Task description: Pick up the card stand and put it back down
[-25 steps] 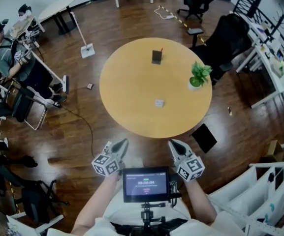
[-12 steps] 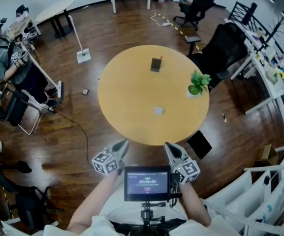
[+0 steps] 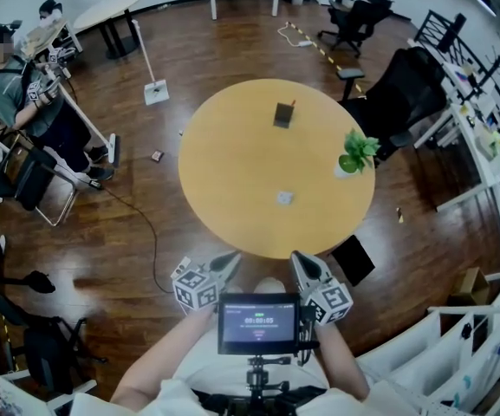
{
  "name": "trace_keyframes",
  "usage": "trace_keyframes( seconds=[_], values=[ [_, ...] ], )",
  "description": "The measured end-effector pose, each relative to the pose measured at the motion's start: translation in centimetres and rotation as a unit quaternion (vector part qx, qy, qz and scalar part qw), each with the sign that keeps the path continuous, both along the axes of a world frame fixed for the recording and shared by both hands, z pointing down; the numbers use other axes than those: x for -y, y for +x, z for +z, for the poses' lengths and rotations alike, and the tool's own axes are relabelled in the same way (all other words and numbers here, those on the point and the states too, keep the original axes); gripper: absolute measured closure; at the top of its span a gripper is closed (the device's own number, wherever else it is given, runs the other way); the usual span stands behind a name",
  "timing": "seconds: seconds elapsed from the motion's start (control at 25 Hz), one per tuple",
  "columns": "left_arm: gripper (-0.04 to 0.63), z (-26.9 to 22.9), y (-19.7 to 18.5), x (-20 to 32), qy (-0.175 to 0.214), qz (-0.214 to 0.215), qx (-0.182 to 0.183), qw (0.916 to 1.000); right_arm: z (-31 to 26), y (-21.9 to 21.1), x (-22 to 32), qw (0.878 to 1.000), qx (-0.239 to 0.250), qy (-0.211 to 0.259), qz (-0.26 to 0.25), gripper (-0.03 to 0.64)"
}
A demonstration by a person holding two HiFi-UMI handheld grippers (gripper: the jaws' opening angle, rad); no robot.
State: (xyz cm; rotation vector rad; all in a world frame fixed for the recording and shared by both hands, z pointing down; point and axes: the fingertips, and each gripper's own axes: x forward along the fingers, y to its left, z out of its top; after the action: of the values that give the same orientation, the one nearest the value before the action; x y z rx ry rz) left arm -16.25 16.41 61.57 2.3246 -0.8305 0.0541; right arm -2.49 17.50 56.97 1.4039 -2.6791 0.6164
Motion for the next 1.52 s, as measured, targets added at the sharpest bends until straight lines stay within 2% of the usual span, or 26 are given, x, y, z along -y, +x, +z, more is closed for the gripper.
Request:
trace_keyframes(
  seconds=[0.32,0.6,0.8,1.08,1.52],
  values=[
    [0.595,-0.9,0.4,2.1,-0.002,-0.042,0.011,0.9991,-1.1,0.5,3.2,0.999,0.003,0.008,-0.048,0.604],
    [0.595,-2.6,3.7,4.4,0.002,-0.062,0.011,0.9980,-2.8,5.3,5.7,0.999,0.001,0.013,-0.043,0.604],
    [0.595,-2.7,6.5,5.7,0.006,-0.055,0.017,0.9983,-2.0,8.8,6.7,0.999,-0.001,0.003,-0.037,0.606],
    [0.595,-2.4,7.5,6.5,-0.001,-0.064,0.025,0.9976,-1.2,10.4,8.0,0.999,0.003,-0.008,-0.046,0.604],
    [0.595,-2.2,8.0,8.7,0.000,-0.106,0.040,0.9935,-1.2,12.0,10.2,0.997,0.014,-0.005,-0.073,0.606]
  ],
)
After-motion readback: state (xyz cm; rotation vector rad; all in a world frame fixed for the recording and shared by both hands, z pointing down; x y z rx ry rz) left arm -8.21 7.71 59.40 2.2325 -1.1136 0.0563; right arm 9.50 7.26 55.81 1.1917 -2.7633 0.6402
